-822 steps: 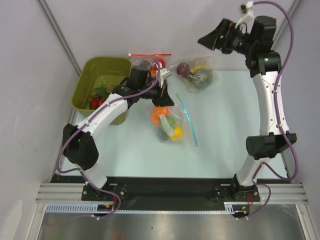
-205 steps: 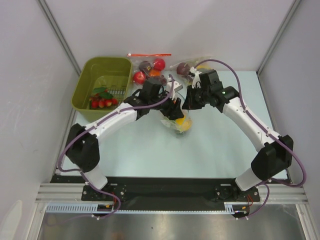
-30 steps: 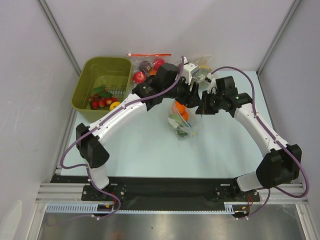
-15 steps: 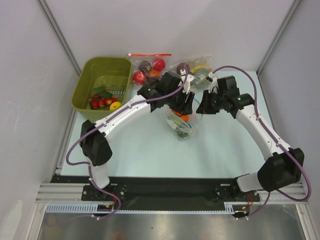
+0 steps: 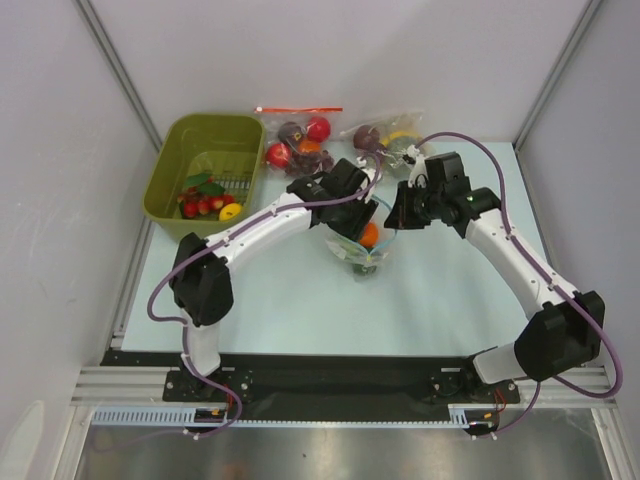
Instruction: Open the zip-top bag and remove the fake food
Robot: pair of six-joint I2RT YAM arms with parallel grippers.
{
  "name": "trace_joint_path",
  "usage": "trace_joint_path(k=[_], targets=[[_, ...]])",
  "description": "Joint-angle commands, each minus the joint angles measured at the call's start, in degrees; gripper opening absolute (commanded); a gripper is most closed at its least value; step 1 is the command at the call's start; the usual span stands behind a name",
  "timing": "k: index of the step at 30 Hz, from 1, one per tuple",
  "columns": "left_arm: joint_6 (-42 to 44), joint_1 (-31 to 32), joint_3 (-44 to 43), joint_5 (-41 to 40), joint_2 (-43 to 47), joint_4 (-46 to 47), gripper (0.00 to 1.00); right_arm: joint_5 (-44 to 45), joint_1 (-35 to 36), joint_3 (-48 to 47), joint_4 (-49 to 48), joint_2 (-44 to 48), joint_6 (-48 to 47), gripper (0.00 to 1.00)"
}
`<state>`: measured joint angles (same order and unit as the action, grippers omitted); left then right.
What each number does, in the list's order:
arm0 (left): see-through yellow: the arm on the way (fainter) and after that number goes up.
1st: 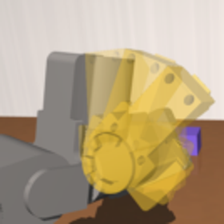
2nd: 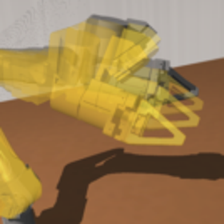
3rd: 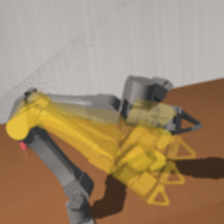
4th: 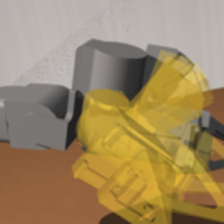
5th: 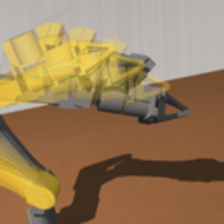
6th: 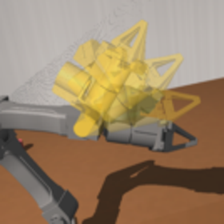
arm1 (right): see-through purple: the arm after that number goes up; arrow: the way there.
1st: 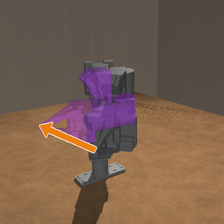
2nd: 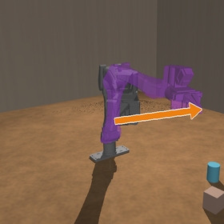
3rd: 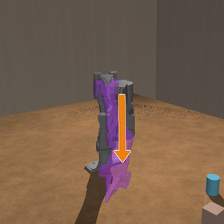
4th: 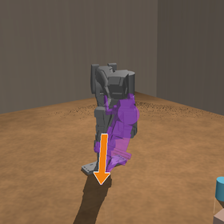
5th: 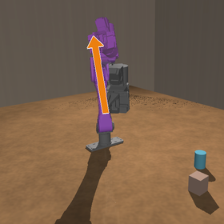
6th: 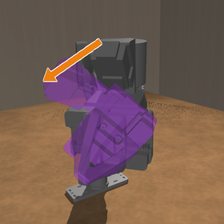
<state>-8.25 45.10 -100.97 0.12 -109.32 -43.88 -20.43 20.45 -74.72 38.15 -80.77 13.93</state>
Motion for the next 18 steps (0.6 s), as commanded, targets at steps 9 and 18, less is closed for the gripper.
trace_joint_path(k=[9,18], targets=[[1.8,-0.4,8.9,-1.5,-1.3,6.3,0.66,-1.0,0.3,-0.1,-3.6,-2.8,0.3,0.0],[2.7,-1.3,11.5,1.1,-2.2,10.7,0.73,-1.2,0.2,0.4,-4.5,-3.8,0.1,0.0]])
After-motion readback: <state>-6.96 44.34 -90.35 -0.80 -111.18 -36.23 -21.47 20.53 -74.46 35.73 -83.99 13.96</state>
